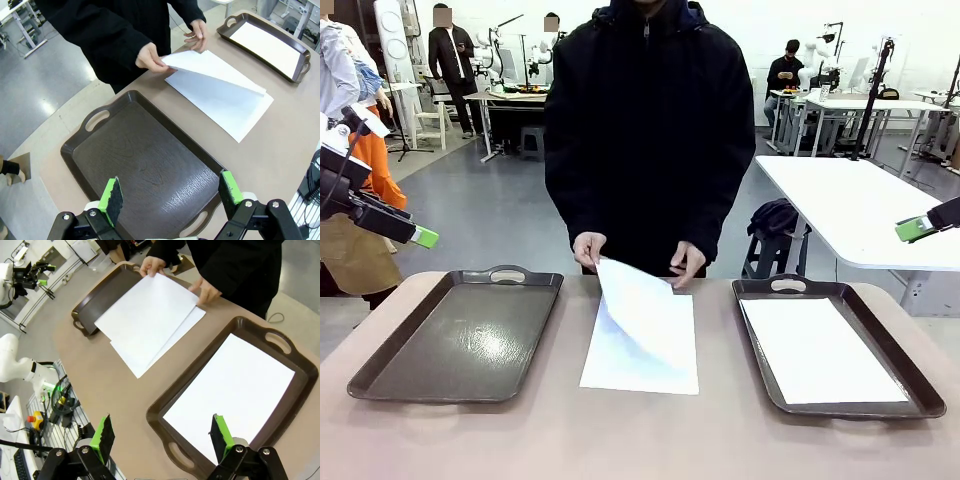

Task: Sort the A4 documents.
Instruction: Receive the A4 Paper.

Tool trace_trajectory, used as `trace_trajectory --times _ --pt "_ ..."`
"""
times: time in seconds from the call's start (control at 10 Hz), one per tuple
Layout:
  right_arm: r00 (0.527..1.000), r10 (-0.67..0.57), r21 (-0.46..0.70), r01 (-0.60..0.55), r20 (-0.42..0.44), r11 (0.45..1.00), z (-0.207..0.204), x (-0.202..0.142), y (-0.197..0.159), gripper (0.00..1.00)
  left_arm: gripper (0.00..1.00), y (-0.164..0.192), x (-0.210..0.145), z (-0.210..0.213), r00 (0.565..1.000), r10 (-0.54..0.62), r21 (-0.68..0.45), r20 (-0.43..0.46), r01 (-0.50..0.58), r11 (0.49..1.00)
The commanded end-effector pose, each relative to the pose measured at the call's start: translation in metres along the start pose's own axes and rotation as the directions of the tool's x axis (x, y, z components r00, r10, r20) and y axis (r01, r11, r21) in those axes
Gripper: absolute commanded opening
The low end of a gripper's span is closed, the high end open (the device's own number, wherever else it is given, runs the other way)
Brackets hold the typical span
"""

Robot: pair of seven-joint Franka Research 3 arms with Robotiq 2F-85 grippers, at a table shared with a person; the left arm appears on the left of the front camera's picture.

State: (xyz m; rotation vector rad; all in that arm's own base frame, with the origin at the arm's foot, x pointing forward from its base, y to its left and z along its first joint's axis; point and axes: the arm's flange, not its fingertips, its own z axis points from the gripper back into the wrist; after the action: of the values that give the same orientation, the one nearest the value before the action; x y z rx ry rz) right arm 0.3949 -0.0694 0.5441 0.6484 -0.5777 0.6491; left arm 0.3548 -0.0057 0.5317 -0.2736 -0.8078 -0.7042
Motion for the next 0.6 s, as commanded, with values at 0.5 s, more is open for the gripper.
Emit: trace_trajectory --times 0.5 --pt "1.0 0.003 0.011 -0.003 0.01 1.0 -0.0016 0.0007 -0.0012 1.0 1.0 0.0011 -0.0009 -0.0005 1.0 0.001 -0.002 0.003 -0.001 1.0"
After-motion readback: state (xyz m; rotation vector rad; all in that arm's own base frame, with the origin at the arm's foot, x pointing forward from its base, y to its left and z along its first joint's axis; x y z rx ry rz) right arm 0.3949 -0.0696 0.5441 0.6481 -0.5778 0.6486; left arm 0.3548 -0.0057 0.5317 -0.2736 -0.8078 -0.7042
